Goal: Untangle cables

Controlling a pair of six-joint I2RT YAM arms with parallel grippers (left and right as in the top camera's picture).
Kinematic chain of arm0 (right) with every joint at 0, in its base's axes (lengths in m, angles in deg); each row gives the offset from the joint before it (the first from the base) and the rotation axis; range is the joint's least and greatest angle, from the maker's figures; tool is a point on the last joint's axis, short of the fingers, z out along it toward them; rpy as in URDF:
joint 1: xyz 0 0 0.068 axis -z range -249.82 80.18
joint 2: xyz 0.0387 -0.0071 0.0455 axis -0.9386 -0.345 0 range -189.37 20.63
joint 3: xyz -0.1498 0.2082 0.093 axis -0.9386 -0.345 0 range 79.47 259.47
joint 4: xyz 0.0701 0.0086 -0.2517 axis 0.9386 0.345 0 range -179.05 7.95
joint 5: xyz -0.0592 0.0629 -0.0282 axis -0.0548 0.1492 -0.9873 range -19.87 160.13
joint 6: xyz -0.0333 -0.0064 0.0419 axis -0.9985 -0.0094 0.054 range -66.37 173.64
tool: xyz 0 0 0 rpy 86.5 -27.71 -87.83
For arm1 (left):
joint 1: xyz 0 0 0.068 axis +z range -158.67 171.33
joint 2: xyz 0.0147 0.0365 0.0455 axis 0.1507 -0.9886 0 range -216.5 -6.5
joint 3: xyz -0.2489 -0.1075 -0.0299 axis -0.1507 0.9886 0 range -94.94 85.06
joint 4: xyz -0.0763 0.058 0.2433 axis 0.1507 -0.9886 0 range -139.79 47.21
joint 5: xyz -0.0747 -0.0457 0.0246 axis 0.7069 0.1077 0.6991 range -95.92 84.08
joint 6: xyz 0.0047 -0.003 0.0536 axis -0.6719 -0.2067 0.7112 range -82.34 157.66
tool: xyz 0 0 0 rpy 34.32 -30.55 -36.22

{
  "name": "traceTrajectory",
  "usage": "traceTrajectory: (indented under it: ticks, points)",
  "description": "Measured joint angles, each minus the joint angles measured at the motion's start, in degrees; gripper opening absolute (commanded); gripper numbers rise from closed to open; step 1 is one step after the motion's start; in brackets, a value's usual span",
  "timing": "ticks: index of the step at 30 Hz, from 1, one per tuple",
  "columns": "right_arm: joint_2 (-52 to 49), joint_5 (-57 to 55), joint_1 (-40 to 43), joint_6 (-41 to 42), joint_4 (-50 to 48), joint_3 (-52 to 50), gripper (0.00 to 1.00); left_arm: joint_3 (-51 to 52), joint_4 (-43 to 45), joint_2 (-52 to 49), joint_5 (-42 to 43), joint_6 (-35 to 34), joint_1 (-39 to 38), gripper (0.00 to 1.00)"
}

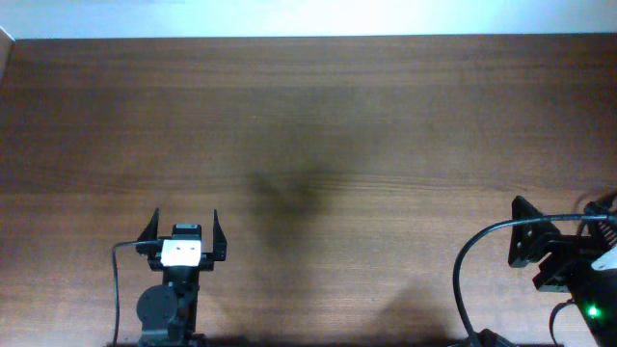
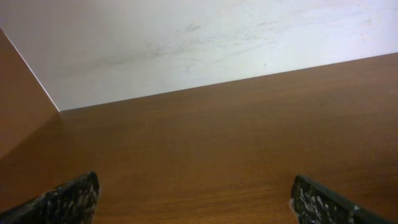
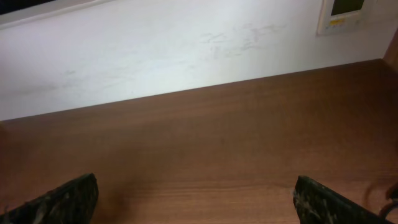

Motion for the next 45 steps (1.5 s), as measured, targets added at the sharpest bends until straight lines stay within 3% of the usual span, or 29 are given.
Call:
traceTrajectory:
  ticks: [18, 21, 25, 31, 35, 45]
  points:
    - [0.00, 0.00, 0.00, -0.02, 0.00, 0.00, 0.99, 0.00, 0.00, 0.00, 0.00, 0.00, 0.00, 0.99]
    - [0.55, -4.83, -1.18, 0.00, -0.22, -0.48, 0.99, 0.00, 0.00, 0.00, 0.02, 0.00, 0.00, 0.99]
    - [9.86, -9.16, -7.85, -0.17, -15.06, -13.03, 0.99, 0.00, -0.09, 0.00, -0.04, -0.02, 0.00, 0.99]
    - [28.48, -10.36, -18.10, 0.04, -46.31, -50.73, 0.99, -0.02, -0.13, 0.00, 0.00, -0.22, 0.00, 0.99]
    - [37.68, -10.64, -24.46, 0.48, -67.38, -67.73, 0.99, -0.02, -0.13, 0.04, -0.02, -0.22, 0.00, 0.99]
    - [37.73, -20.76, -30.82, 0.98, -78.18, -78.53, 0.99, -0.02, -0.15, 0.04, -0.04, -0.22, 0.00, 0.99]
